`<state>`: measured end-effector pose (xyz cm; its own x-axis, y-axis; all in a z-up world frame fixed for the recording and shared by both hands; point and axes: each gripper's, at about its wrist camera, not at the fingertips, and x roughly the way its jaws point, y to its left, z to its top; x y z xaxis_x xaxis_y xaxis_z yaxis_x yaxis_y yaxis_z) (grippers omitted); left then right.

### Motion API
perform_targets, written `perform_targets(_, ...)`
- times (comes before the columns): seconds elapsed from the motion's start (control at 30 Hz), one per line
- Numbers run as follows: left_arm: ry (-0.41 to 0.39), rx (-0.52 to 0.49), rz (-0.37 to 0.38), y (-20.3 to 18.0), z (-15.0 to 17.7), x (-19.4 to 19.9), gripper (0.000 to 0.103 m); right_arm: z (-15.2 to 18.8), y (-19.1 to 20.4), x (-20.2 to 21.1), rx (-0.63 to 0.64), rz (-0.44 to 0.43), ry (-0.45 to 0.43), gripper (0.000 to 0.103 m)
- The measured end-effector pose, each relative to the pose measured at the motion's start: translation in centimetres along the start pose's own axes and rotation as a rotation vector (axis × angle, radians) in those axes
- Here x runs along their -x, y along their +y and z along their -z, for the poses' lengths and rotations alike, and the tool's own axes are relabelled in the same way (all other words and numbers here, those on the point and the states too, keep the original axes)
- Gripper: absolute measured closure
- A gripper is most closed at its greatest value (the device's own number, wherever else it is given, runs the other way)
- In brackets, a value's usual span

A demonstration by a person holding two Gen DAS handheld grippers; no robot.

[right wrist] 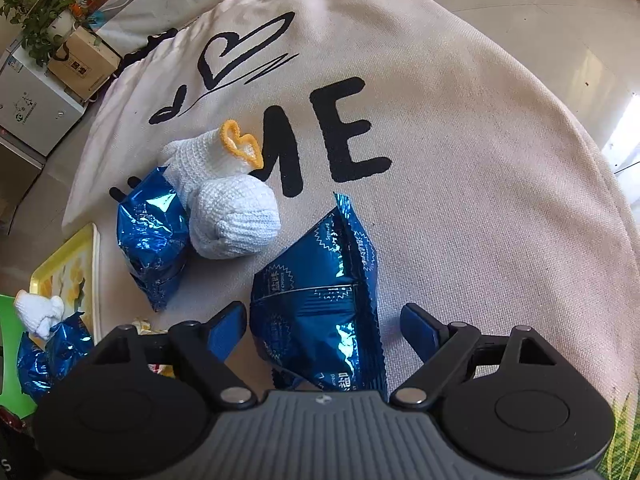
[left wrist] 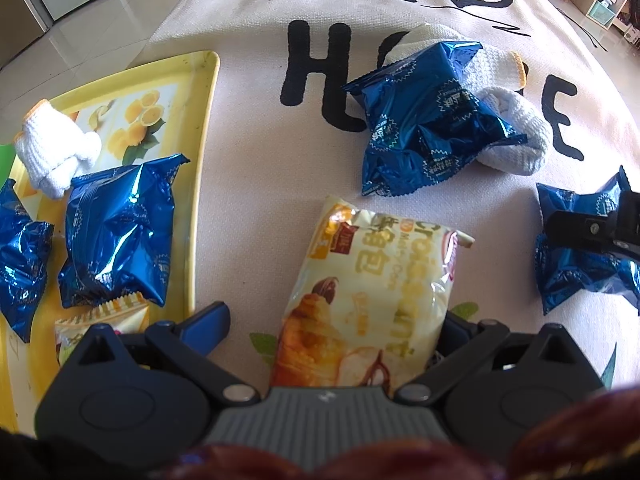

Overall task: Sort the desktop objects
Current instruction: 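Close the left tool on the croissant packet while the right tool closes on a blue packet, then carry the croissant packet and blue packet over the yellow tray with both tools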

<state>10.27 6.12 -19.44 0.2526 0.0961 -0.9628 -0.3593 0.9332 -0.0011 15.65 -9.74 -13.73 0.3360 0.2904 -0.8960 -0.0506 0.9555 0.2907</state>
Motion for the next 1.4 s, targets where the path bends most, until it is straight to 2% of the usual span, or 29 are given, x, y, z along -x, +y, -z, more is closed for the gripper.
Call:
perform_targets(0.07, -0.008, -0.007, 0.010, -0.1, -0.1, 0.1, 0.002, -0.1, -0.1, 0.1, 0.002, -0.006, -0.009, 0.019)
perform_targets(0.17, -0.035, -0.031, 0.021, -0.3, -0.2, 0.5, 0.013, -0.1, 0.0, 0.4, 0.014, -0.005, -0.030, 0.023)
perform_targets(0.23, -0.056, -0.036, 0.038, -0.3, -0.4, 0.9, 0.026, -0.2, 0.0, 0.5, 0.016, -0.030, -0.032, 0.038)
perform_targets(0.33, -0.069, -0.024, 0.068, 0.2, -0.3, 1.4, 0.040, -0.1, 0.4, 0.7, 0.041, -0.025, -0.040, 0.040)
perform_targets(0.4, -0.065, -0.004, 0.087, 0.8, -0.6, 1.8, 0.041, -0.1, 0.5, 1.0, 0.045, -0.029, -0.052, 0.041)
perform_targets(0.5, -0.064, 0.012, 0.099, 1.2, 0.8, 2.4, 0.043, -0.2, 0.8, 1.6, 0.048, -0.045, -0.069, 0.041)
perform_targets(0.6, -0.069, 0.026, 0.116, 1.2, 0.0, 2.4, 0.043, -0.3, 1.2, 2.2, 0.055, -0.060, -0.081, 0.041)
perform_targets(0.9, -0.119, 0.055, 0.140, 1.9, 0.3, 4.8, 0.043, -0.1, 2.3, 3.5, 0.076, -0.086, -0.106, 0.041)
perform_targets(1.23, -0.178, 0.153, 0.120, 6.6, 0.4, 7.9, 0.043, 0.2, 4.8, 4.8, 0.120, -0.126, -0.140, 0.041)
perform_targets(1.4, -0.209, 0.200, 0.098, 9.2, 0.6, 9.1, 0.043, 0.5, 6.7, 5.3, 0.152, -0.172, -0.152, 0.041)
